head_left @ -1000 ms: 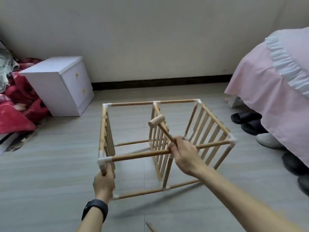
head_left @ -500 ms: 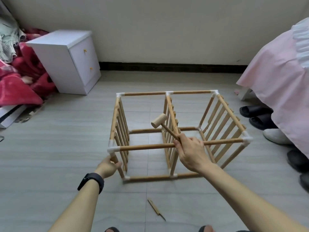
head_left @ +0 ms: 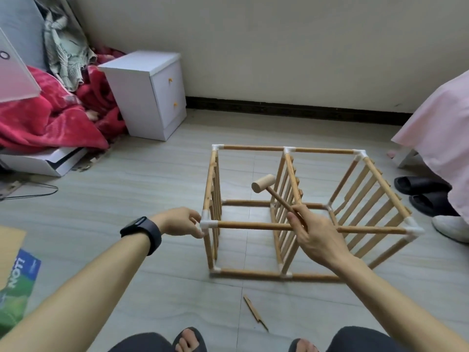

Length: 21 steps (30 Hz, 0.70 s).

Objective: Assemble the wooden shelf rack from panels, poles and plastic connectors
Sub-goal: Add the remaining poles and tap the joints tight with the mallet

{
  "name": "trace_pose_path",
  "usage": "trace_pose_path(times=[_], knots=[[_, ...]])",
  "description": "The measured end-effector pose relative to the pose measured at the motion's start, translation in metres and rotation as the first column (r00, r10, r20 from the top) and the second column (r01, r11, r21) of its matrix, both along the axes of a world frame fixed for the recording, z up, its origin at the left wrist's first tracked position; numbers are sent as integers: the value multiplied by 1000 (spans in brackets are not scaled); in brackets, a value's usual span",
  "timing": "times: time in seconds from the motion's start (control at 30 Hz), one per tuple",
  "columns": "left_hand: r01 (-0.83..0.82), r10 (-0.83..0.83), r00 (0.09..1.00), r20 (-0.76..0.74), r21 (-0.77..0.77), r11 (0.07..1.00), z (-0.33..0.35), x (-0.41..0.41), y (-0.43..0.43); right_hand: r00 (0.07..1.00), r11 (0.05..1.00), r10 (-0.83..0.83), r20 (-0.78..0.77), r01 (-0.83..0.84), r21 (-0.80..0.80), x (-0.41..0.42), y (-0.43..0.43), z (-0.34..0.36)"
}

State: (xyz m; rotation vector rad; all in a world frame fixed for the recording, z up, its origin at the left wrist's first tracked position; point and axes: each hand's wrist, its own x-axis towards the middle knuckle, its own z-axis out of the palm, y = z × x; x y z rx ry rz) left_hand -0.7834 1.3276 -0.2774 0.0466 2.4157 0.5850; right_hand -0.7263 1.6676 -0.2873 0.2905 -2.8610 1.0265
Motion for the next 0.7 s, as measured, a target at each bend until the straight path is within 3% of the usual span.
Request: trace_pose_path(times=[0.1, 0.17, 0.23, 0.37, 0.47, 0.53, 0.63, 0.7], knots=[[-59, 89, 981, -169, 176, 983, -44, 17, 8, 998, 998, 41, 46, -39, -39, 0, -24, 6], [-189, 281, 938, -204, 379, 906, -69, 32, 14, 994, 998, 59, 91, -55, -42, -6, -39, 8], [-276, 421, 875, -237, 470, 838, -89, 43, 21, 984, 993, 112, 140, -105, -57, -9, -52, 8], [-310, 492, 797, -350, 463, 831, -108, 50, 30, 955, 973, 225, 191, -231, 5, -7, -69, 5], [-321, 489, 806, -332, 449, 834, -108, 51, 31, 954, 951, 298, -18, -298, -77, -3, -79, 6], [-327, 484, 812, -327, 433, 840, -106, 50, 30, 942, 949, 309, -128, -314, -17, -1, -84, 3], [-325, 488, 812, -320, 446, 834, -110, 49, 29, 941, 888, 329, 83, -338, 313, -3, -89, -7], [-318, 483, 815, -319, 451, 834, -112, 49, 28, 946, 927, 314, 78, -323, 190, -6, -89, -12]])
